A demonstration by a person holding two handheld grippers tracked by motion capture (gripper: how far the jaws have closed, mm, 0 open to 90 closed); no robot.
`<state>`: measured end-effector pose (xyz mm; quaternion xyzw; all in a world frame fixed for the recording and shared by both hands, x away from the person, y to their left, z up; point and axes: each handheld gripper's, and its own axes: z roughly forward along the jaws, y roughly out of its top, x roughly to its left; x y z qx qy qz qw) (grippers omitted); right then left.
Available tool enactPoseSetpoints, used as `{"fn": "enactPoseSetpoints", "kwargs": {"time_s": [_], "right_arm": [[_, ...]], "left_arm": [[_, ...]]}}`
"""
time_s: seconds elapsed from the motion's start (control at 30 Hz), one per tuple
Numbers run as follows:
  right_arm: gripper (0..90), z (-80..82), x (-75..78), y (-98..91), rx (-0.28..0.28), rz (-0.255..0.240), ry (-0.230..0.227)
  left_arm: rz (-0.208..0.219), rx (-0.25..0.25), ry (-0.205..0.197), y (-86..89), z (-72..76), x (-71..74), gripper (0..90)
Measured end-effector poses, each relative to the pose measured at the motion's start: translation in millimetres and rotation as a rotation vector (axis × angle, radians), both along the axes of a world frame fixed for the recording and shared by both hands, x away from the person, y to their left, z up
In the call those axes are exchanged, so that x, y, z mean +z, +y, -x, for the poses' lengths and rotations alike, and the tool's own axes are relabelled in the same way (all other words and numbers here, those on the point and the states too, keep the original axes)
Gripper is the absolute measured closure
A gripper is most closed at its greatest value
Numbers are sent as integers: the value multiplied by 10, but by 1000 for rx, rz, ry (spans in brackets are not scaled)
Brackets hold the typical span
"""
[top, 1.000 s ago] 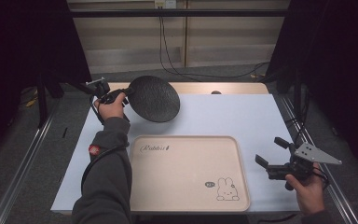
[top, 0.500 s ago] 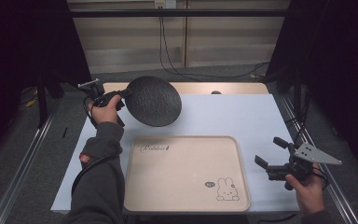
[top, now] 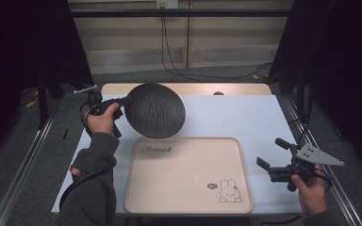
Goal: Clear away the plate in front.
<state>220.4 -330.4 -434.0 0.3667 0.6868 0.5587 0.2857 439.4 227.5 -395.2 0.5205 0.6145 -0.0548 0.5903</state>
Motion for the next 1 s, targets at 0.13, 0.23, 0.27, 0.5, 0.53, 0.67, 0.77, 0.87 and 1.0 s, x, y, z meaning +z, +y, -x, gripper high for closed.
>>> {"fn": "enactPoseSetpoints", "kwargs": {"time_s": [0.13,0.23,0.27,0.5,0.53,0.67,0.77,0.87,1.0], "right_arm": [[0,0,-7,6,8,6,1],[0,-1,-3,5,8,2,1],[0,0,-3,6,10,0,4],[0,12,-12,27,-10,6,-6],[0,12,-13,28,-9,5,-7],[0,17,-8,18,-7,5,-10],[0,26,-7,17,-10,10,-10],[0,22,-11,20,-5,10,-14],[0,20,-13,26,-5,10,-14]], "left_arm": [[11,-15,1,0,61,8,854],[13,-35,9,-19,117,1,854],[0,-30,19,-33,131,9,853],[20,-94,-3,-92,208,1,853],[15,-100,-1,-100,219,4,854],[15,-120,7,-124,258,-6,853],[9,-131,14,-128,292,-25,853],[7,-147,16,-131,327,-43,852],[-10,-165,14,-155,373,-38,853]]}}
